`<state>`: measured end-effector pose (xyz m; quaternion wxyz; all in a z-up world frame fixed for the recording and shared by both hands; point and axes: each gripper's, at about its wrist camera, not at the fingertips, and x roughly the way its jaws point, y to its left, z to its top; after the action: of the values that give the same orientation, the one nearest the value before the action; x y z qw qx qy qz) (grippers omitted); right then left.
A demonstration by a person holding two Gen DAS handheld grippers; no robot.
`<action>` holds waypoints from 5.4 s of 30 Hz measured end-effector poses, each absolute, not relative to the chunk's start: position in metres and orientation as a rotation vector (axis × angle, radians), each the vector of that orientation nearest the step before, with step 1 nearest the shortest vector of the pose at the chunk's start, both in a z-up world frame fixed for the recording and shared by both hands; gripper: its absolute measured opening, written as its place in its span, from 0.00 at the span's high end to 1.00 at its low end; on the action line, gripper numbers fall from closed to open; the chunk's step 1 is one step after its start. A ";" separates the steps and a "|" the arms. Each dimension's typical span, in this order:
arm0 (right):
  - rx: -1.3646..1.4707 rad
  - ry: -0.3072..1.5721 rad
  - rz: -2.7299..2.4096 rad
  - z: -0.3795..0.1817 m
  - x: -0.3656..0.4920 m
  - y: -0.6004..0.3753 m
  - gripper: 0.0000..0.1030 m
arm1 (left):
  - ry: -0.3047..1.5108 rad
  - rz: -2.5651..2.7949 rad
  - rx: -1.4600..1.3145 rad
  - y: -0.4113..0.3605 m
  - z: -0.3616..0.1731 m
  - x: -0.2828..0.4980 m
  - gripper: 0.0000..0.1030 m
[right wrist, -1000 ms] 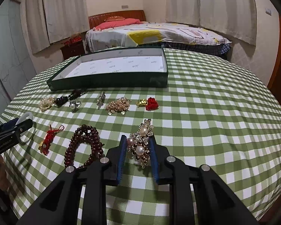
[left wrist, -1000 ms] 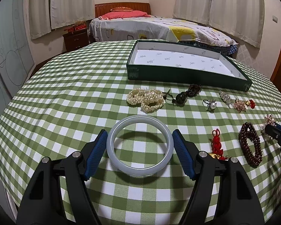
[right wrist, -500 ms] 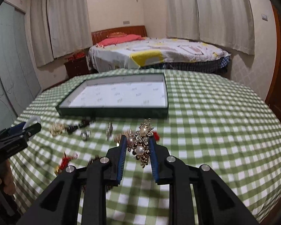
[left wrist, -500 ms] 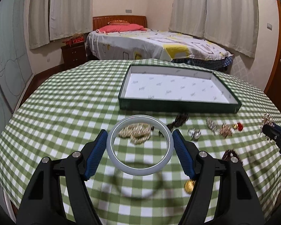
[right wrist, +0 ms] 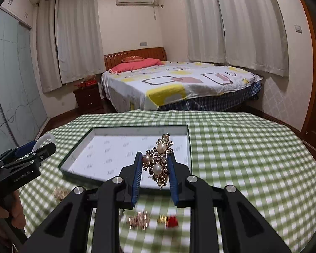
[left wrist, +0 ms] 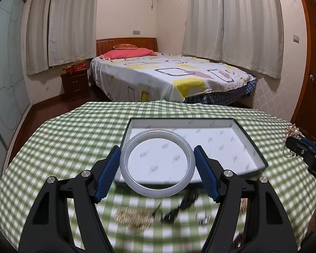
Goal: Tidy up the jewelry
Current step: 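Carry the bangle and brooch into the green box and open both tools, then withdraw both tools from the box back over the table, then grasp the red tassel charm with the left tool while the right tool grasps the dark red bead bracelet, then carry the tassel charm and bead bracelet into the box and open both tools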
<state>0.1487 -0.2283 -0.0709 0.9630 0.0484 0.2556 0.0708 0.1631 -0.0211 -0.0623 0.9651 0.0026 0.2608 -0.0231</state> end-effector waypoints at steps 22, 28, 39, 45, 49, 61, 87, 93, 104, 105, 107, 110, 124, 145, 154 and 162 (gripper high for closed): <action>0.086 0.831 0.163 -0.163 0.246 -0.225 0.76 | 0.840 -0.050 0.017 -0.023 -0.154 0.271 0.33; 0.063 0.836 0.164 -0.161 0.248 -0.224 0.76 | 0.879 -0.052 0.005 -0.022 -0.165 0.271 0.33; 0.061 0.832 0.171 -0.161 0.247 -0.222 0.69 | 0.876 -0.052 0.014 -0.025 -0.164 0.270 0.22; 0.080 0.820 0.176 -0.159 0.247 -0.224 0.61 | 0.870 -0.054 0.006 -0.023 -0.162 0.270 0.22; 0.091 0.796 0.173 -0.151 0.238 -0.223 0.61 | 0.835 -0.049 0.003 -0.021 -0.152 0.262 0.22; 0.081 0.685 0.148 -0.121 0.158 -0.215 0.61 | 0.638 -0.021 -0.015 -0.015 -0.110 0.177 0.20; 0.034 0.734 0.197 -0.168 0.052 -0.160 0.36 | 0.645 -0.001 0.005 -0.003 -0.136 0.051 0.20; 0.007 0.787 0.188 -0.180 0.057 -0.155 0.34 | 0.663 -0.008 -0.012 -0.003 -0.142 0.050 0.20; 0.043 0.802 0.232 -0.177 0.051 -0.163 0.83 | 0.708 -0.077 -0.007 -0.025 -0.151 0.046 0.20; 0.053 0.800 0.232 -0.175 0.050 -0.166 0.83 | 0.709 -0.084 0.001 -0.028 -0.152 0.046 0.21; 0.065 0.788 0.225 -0.172 0.050 -0.172 0.84 | 0.712 -0.089 0.018 -0.034 -0.152 0.046 0.25; 0.084 0.771 0.215 -0.167 0.049 -0.181 0.84 | 0.729 -0.099 0.033 -0.042 -0.155 0.049 0.29; 0.162 0.778 0.244 -0.171 0.052 -0.195 0.83 | 0.800 -0.166 0.050 -0.059 -0.171 0.064 0.72; 0.139 0.717 0.259 -0.155 0.047 -0.190 0.84 | 0.708 -0.149 0.011 -0.046 -0.146 0.060 0.89; 0.118 0.680 0.246 -0.141 0.051 -0.189 0.83 | 0.630 -0.132 0.026 -0.047 -0.122 0.060 0.89; 0.101 0.651 0.233 -0.129 0.057 -0.190 0.83 | 0.605 -0.119 0.026 -0.043 -0.112 0.066 0.89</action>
<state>0.0575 -0.1897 -0.1294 0.9396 0.0495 0.3188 0.1142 0.0657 -0.0434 -0.1124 0.9528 0.0130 0.2977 -0.0583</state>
